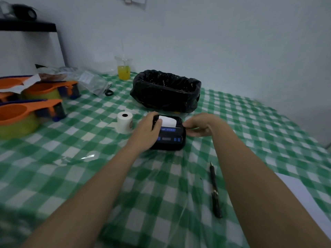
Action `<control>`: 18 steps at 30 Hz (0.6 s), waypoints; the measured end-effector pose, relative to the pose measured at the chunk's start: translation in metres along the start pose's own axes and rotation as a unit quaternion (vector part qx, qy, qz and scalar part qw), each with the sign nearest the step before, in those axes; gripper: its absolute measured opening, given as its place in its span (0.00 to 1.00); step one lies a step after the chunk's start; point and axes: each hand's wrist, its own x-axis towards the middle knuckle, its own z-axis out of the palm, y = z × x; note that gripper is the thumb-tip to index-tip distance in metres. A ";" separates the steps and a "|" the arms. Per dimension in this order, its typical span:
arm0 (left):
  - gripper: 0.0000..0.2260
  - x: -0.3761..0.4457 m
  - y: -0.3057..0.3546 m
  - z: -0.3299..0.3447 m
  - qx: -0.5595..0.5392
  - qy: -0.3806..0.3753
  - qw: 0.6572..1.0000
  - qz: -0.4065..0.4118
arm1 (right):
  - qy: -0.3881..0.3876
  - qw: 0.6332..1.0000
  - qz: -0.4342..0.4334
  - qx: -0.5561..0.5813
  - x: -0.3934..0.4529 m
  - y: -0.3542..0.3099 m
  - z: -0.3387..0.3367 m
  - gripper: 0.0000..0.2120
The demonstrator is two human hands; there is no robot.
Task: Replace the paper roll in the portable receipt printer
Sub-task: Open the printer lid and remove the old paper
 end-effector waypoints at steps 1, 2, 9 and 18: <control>0.17 0.000 -0.002 0.002 -0.008 0.013 1.000 0.004 | -0.005 1.000 0.013 -0.020 0.001 -0.004 0.000 0.06; 0.17 -0.001 -0.004 0.005 -0.014 0.024 1.000 0.004 | -0.010 0.999 0.022 -0.040 0.002 -0.007 0.000 0.07; 0.18 0.000 -0.014 0.009 -0.021 0.049 0.999 0.000 | -0.015 0.997 -0.002 -0.070 0.008 -0.013 -0.004 0.05; 0.19 0.001 -0.015 0.013 -0.019 0.056 0.998 0.001 | -0.003 0.998 0.002 0.057 0.012 0.008 -0.007 0.04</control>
